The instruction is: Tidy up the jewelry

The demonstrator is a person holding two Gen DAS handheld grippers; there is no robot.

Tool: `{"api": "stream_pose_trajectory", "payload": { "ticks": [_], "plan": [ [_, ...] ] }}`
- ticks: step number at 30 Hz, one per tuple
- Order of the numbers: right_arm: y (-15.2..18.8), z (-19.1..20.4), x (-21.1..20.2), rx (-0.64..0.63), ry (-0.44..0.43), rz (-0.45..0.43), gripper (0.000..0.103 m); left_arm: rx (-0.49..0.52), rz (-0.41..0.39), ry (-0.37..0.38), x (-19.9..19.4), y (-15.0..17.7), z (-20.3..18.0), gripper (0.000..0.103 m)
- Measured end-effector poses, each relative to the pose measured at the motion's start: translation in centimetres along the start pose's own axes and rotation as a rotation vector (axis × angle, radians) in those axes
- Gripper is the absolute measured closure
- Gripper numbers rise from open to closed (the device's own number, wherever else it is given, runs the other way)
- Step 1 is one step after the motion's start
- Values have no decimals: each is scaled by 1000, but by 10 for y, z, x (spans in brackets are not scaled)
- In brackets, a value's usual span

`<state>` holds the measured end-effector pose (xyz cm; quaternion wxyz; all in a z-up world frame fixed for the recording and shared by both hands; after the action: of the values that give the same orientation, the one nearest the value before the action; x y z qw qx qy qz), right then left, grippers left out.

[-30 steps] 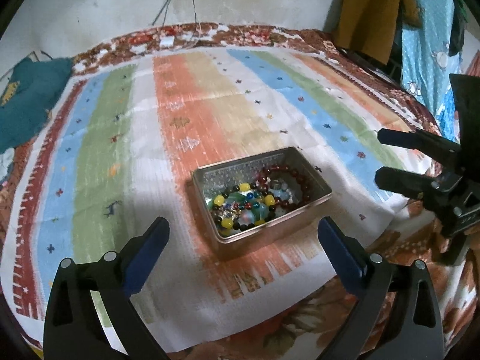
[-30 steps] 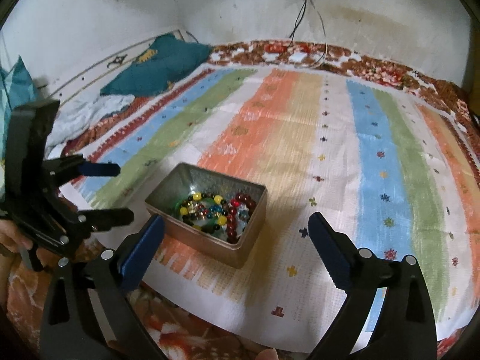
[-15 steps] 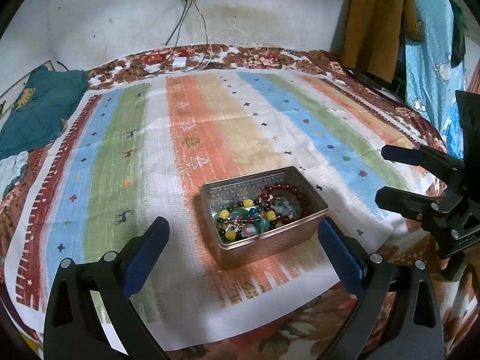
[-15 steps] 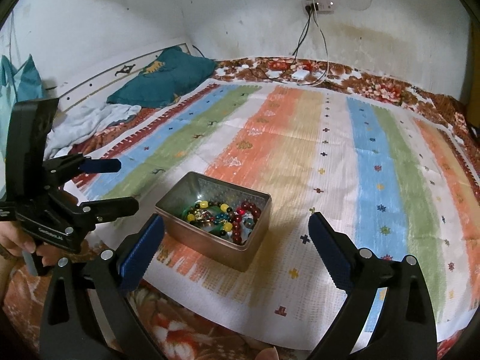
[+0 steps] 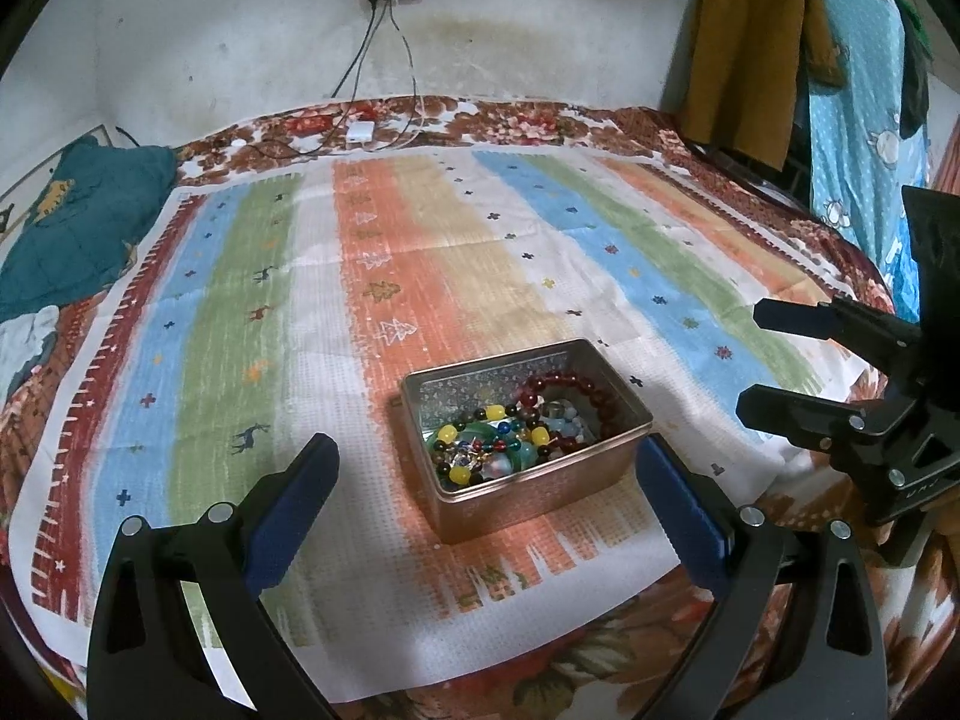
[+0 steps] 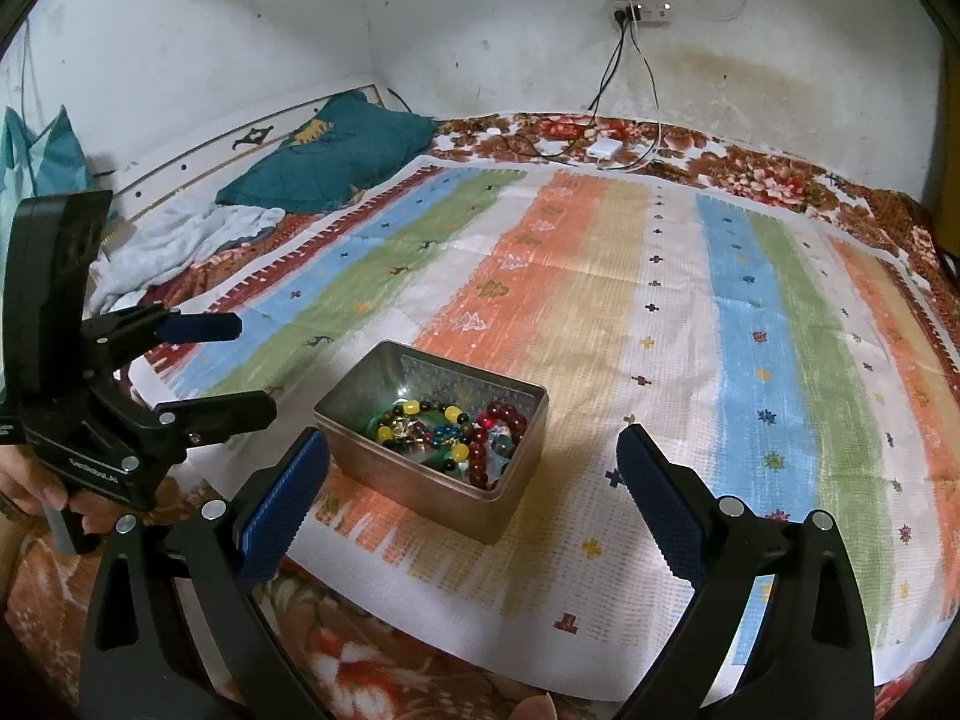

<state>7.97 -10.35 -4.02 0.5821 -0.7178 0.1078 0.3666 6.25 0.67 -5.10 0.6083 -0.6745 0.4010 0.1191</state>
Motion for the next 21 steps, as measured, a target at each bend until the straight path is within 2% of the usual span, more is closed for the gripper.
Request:
{"api": "stream_pose_trajectory", "payload": {
  "ticks": [21],
  "plan": [
    [3, 0, 4, -5, -1, 7, 6, 8, 11, 12, 1, 5, -4, 6]
  ]
}}
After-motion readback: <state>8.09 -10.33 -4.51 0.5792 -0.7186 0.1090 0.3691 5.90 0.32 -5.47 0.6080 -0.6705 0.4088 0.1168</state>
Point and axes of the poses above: each gripper's, at about its wrist camera, not at the fingertips, and x roughly the way its jaws point, z to its left, y to its underside, the point moved 6 cm from there along x, roughly the way its jaws point, and after that the axes turned 12 degrees about y, right-handed, at the moved point
